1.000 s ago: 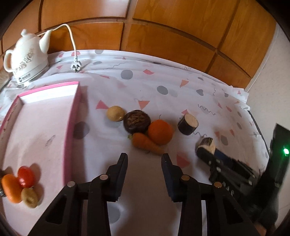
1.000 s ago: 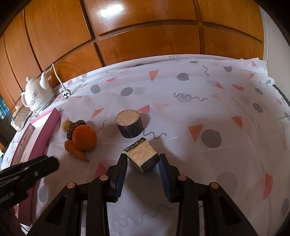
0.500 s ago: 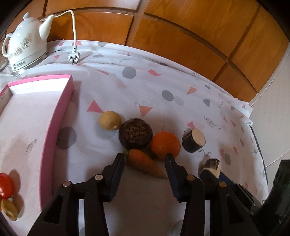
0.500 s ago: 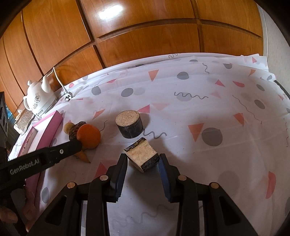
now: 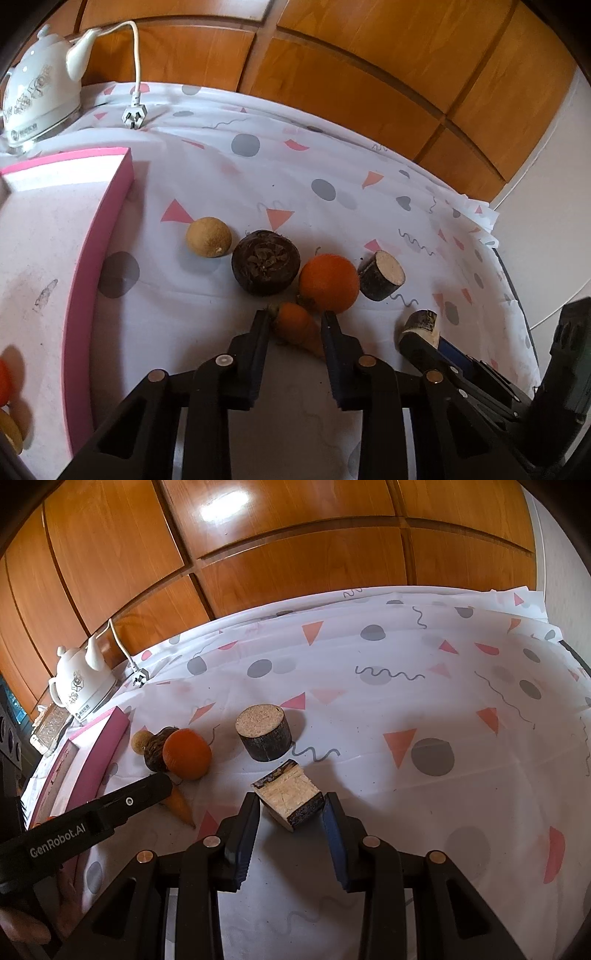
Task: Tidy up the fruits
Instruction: 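Grasp the cut white-and-dark root block with the right tool while the left tool grasps the carrot, then drop the carrot into the tray with the left tool while the right tool carries the block over the tray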
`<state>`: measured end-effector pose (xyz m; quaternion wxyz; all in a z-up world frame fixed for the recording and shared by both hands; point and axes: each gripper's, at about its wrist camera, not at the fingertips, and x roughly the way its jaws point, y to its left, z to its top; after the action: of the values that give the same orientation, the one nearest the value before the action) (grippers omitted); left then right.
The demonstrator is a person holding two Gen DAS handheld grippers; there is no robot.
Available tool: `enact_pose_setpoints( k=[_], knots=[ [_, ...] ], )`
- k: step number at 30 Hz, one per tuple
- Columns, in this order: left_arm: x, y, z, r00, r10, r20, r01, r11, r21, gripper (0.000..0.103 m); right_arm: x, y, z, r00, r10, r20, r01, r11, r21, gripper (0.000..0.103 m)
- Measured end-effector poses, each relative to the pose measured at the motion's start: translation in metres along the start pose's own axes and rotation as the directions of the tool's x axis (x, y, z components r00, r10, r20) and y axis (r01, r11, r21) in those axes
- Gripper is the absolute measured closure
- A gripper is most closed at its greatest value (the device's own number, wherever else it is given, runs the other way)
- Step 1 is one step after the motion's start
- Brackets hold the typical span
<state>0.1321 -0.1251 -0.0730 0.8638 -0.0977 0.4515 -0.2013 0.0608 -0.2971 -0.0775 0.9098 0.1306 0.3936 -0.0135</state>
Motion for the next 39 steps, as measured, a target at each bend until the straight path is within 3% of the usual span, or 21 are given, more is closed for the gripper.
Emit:
enact_pose_setpoints(
  k=[7, 9, 16, 22, 26, 39],
  knots=[
    [0.006, -0.006, 0.004, 0.999, 0.031, -0.008, -0.031, 0.999, 0.012, 0.067, 0.0, 0.0, 0.0, 1.0, -0.002, -0.002, 0.002, 1.0, 0.001, 0.067],
    [0.005, -0.007, 0.002, 1.0, 0.027, -0.003, -0.026, 0.999, 0.027, 0.073, 0.0, 0.0, 0.001, 1.0, -0.002, -0.002, 0.002, 1.0, 0.0, 0.067],
    [-0.01, -0.002, -0.008, 1.0, 0.009, 0.016, -0.01, 1.0, 0.023, 0.074, 0.0, 0.001, 0.0, 1.0, -0.011, -0.001, 0.011, 1.0, -0.008, 0.067],
    [-0.019, -0.014, -0.029, 0.991, 0.068, 0.114, -0.082, 0.989, 0.123, 0.074, 0.004, 0.012, -0.002, 0.998, -0.07, 0.002, 0.07, 0.996, -0.063, 0.069],
    [-0.014, -0.007, -0.026, 0.993, 0.053, 0.102, -0.062, 0.994, 0.088, 0.074, 0.004, 0.012, -0.001, 0.997, -0.072, 0.003, 0.072, 0.995, -0.063, 0.069],
    [-0.022, -0.01, -0.029, 0.993, 0.052, 0.106, -0.063, 0.992, 0.11, 0.075, 0.003, 0.013, -0.001, 0.996, -0.086, -0.001, 0.086, 0.993, -0.076, 0.07]
  ],
)
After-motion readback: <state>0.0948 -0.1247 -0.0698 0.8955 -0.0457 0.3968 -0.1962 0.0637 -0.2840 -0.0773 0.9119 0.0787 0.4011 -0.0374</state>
